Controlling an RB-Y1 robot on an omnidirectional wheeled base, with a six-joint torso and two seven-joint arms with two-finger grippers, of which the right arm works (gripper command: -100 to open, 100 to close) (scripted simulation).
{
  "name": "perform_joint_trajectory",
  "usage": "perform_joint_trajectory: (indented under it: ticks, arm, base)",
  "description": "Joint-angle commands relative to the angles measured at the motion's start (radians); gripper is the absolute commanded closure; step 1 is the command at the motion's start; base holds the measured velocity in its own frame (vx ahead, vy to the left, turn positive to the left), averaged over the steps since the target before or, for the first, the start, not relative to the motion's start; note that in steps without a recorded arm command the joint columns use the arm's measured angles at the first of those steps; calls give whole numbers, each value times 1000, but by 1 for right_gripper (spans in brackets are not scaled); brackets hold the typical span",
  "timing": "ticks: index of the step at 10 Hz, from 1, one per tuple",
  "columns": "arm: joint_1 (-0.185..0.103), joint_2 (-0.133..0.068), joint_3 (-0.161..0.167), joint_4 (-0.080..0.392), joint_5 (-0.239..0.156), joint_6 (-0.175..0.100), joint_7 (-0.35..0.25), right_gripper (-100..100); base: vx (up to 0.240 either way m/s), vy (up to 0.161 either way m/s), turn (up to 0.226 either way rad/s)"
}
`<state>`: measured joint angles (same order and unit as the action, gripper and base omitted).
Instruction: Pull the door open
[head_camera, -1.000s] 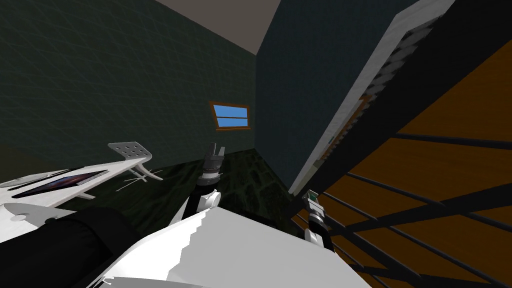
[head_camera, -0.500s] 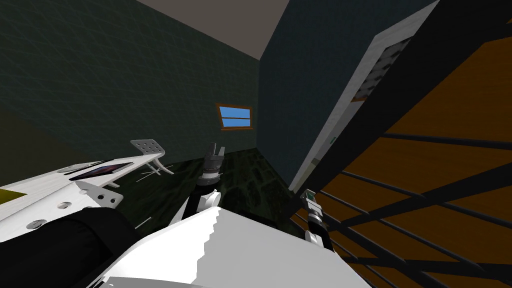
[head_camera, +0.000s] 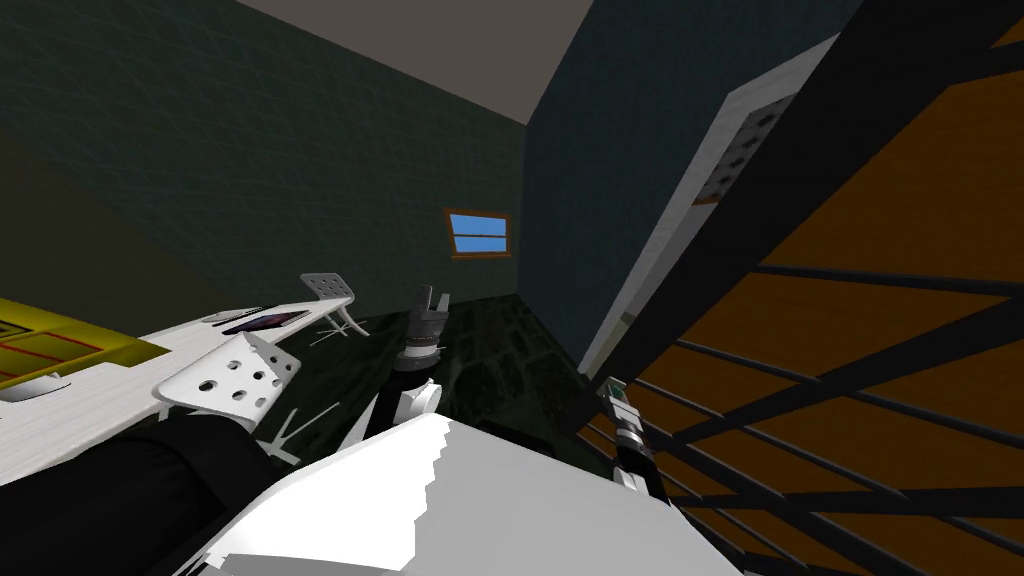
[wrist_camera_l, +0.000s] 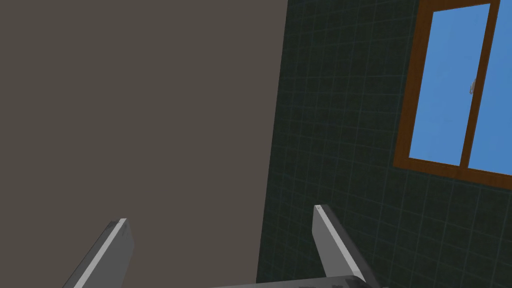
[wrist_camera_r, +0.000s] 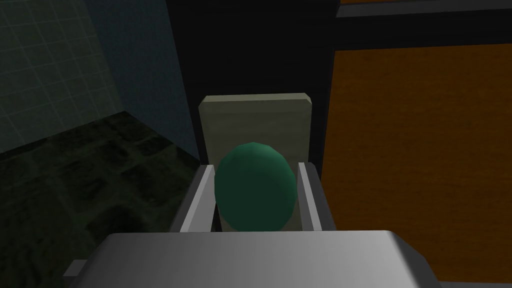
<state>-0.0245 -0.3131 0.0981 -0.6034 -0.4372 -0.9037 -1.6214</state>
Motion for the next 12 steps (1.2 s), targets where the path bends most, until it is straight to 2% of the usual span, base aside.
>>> perform_joint_trajectory:
  ticks: [1, 3, 4, 5, 12]
  arm:
    - [4, -8, 18, -7, 11, -5, -17, 100]
    - [9, -17, 37, -13, 22, -10, -34, 100]
    - [9, -14, 31, -11, 19, -7, -28, 100]
    - [20, -24, 55, -19, 33, -14, -48, 100]
    - [52, -71, 137, -46, 84, -55, -123, 100]
  base:
    - [-216, -37, 64]
    - [-205, -16, 56]
    - [-85, -1, 16]
    - [-145, -24, 66]
    - [-211, -33, 49]
